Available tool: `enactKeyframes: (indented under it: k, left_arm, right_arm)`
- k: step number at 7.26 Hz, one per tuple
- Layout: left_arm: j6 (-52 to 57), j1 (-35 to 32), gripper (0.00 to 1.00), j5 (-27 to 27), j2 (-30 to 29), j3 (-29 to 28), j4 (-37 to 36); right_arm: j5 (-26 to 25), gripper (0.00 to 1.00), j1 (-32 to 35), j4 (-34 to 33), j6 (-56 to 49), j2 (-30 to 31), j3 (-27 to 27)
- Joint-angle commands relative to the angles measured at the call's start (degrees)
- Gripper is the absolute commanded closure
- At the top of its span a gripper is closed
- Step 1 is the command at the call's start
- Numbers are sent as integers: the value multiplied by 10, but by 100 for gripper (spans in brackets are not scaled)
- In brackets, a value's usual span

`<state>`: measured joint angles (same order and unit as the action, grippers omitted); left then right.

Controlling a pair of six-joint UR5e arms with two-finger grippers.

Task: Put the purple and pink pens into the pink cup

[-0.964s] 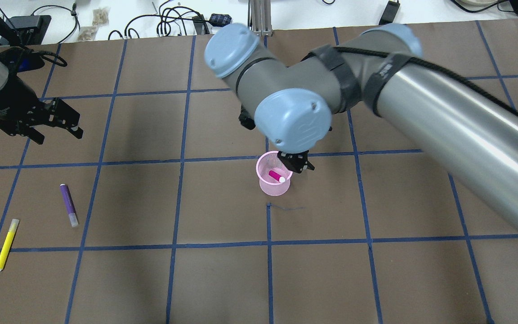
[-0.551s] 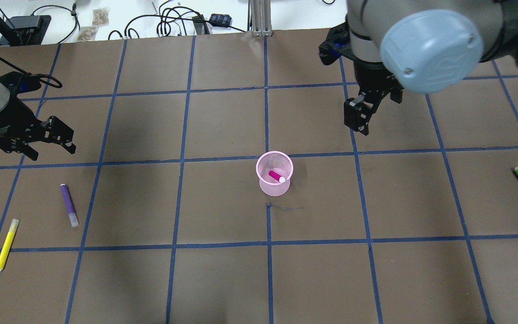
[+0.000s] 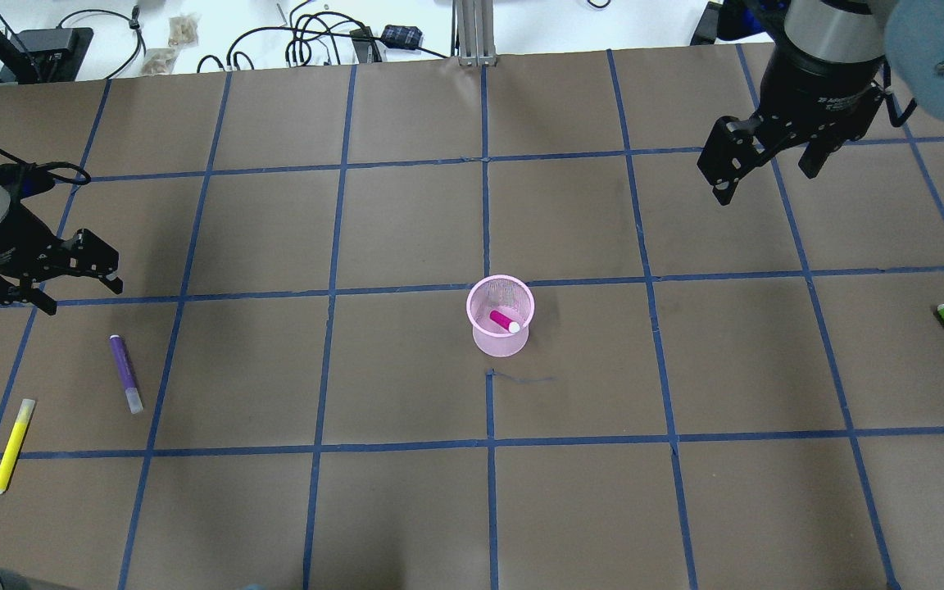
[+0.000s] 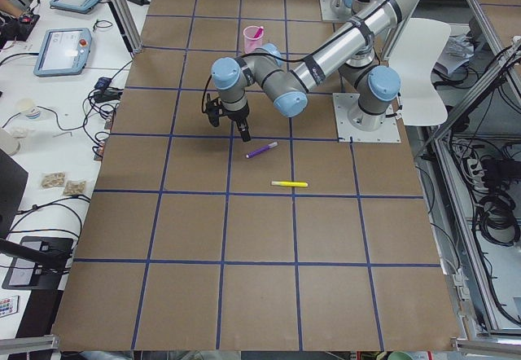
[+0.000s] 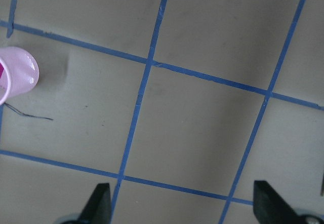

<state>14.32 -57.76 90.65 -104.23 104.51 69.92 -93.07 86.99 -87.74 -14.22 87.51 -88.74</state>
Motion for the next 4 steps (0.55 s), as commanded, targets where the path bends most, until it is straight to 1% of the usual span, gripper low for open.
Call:
enactKeyframes:
  k: [1,3,4]
  left_arm:
    - [-27,6,0,1,-12,43,-60]
    - [-59,13,0,1,-16,47,-64]
    - [-68,19,0,1,-24,47,-67]
  right_arm:
    - [48,0,5,-8,108,26,-35]
    - [44,0,37,-60,145,45,-73]
    - [35,0,69,-63,164,44,-74]
